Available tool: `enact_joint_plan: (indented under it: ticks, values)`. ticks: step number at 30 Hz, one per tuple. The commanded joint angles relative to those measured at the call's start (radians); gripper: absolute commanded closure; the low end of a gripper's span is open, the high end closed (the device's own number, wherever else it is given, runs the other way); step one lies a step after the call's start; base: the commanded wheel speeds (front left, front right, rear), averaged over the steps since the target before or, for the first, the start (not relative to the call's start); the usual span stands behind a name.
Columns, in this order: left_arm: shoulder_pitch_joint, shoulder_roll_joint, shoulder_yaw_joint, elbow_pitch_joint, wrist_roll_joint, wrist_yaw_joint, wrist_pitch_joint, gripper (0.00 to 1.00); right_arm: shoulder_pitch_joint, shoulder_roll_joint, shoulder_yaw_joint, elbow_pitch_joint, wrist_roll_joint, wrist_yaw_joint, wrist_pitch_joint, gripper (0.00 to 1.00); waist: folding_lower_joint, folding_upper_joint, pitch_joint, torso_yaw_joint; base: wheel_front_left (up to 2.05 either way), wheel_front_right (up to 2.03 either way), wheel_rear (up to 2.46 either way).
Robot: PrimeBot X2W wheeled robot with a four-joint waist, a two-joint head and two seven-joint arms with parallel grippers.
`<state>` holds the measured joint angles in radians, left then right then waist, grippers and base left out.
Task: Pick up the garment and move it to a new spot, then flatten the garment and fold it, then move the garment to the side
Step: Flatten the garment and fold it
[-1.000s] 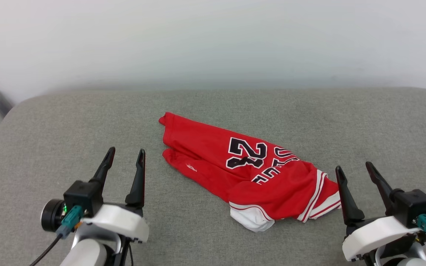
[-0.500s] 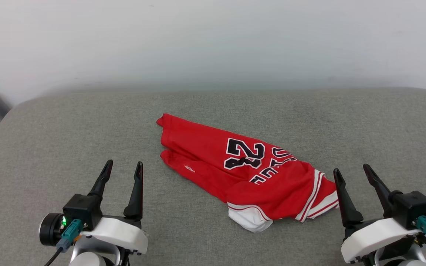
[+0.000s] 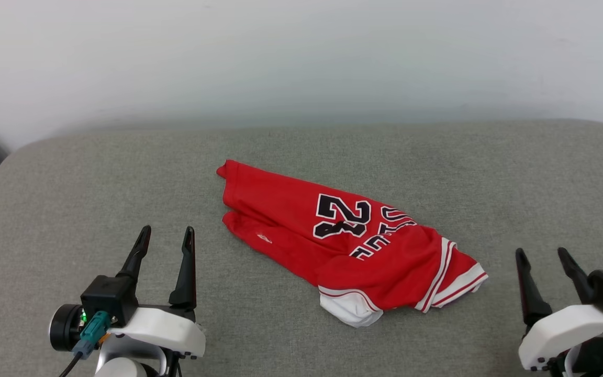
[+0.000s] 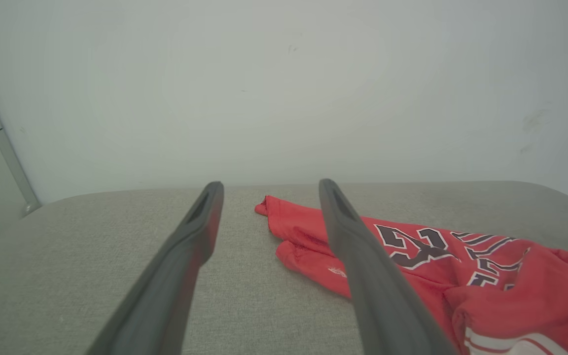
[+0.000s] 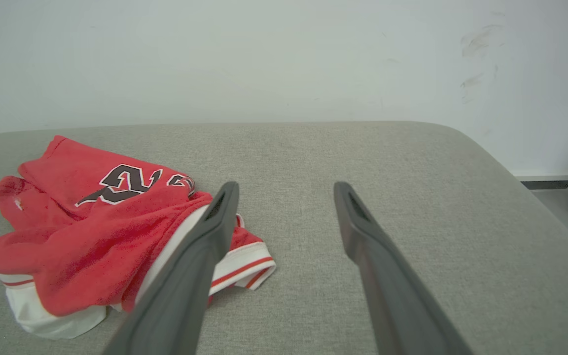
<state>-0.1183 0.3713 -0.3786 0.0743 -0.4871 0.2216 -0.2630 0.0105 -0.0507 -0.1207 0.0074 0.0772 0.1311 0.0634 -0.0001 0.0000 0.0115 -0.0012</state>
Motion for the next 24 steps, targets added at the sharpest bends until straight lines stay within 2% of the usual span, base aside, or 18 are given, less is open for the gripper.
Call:
enact_joint_plan:
  ticks: [1,4,7,18,24]
  values:
    - [0.003,-0.002,0.003,-0.004,0.001,0.006,-0.002,0.00,-0.013,0.001,-0.011,0.005,-0.014,-0.001,0.016,0.00,0.0001,0.0000,0.008,0.004,0.00,0.00,0.00]
    - [-0.011,-0.011,0.008,-0.017,0.007,0.007,-0.002,0.00,-0.058,-0.001,-0.050,0.019,0.003,-0.001,0.094,0.00,0.0001,0.0000,0.032,0.015,0.00,0.00,0.00]
    - [-0.027,-0.024,0.010,-0.032,0.019,0.000,-0.002,0.00,-0.110,-0.025,-0.047,0.039,0.037,-0.001,0.190,0.00,0.0001,0.0000,0.069,0.029,0.00,0.00,0.00]
    - [-0.118,-0.082,0.023,-0.035,0.066,-0.063,-0.002,0.00,-0.297,-0.191,0.203,0.087,0.215,-0.001,0.664,0.00,0.0001,0.0000,0.223,0.100,0.00,0.00,0.00]
    - [-0.150,-0.119,0.040,-0.014,0.093,-0.098,-0.002,0.00,-0.326,-0.226,0.280,0.148,0.261,-0.001,0.785,0.00,0.0001,0.0000,0.271,0.125,0.00,0.00,0.00]
